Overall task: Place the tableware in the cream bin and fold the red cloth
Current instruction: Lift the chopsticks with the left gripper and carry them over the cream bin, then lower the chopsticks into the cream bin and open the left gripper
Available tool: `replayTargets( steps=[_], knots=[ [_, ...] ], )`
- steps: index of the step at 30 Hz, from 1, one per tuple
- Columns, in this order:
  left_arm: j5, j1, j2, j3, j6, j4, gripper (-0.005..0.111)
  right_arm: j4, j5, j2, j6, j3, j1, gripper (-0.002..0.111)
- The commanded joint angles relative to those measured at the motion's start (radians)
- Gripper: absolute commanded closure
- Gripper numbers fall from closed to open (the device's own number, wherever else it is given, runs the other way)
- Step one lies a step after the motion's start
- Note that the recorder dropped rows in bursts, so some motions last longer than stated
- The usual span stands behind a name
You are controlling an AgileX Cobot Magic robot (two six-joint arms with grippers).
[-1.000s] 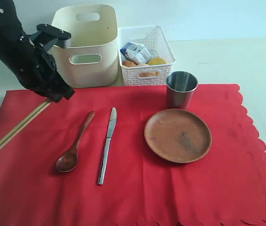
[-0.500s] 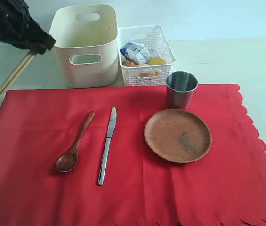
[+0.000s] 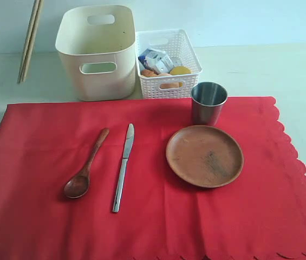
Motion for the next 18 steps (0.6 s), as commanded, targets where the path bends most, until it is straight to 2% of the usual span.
replayTargets(
  steps=[1, 8, 18],
  knots=[
    [-0.134, 0.002, 0.039, -0.044, 0.005, -0.048, 0.107, 0.013, -0.001, -0.007, -0.002, 0.005, -0.005, 0.108],
    [-0.264, 0.002, 0.156, -0.121, 0.002, -0.095, 0.107, 0.025, -0.001, -0.007, -0.002, 0.005, -0.005, 0.108],
    [-0.391, 0.027, 0.326, -0.306, 0.0, -0.191, 0.107, 0.025, -0.001, -0.007, -0.002, 0.005, -0.005, 0.108]
  ],
)
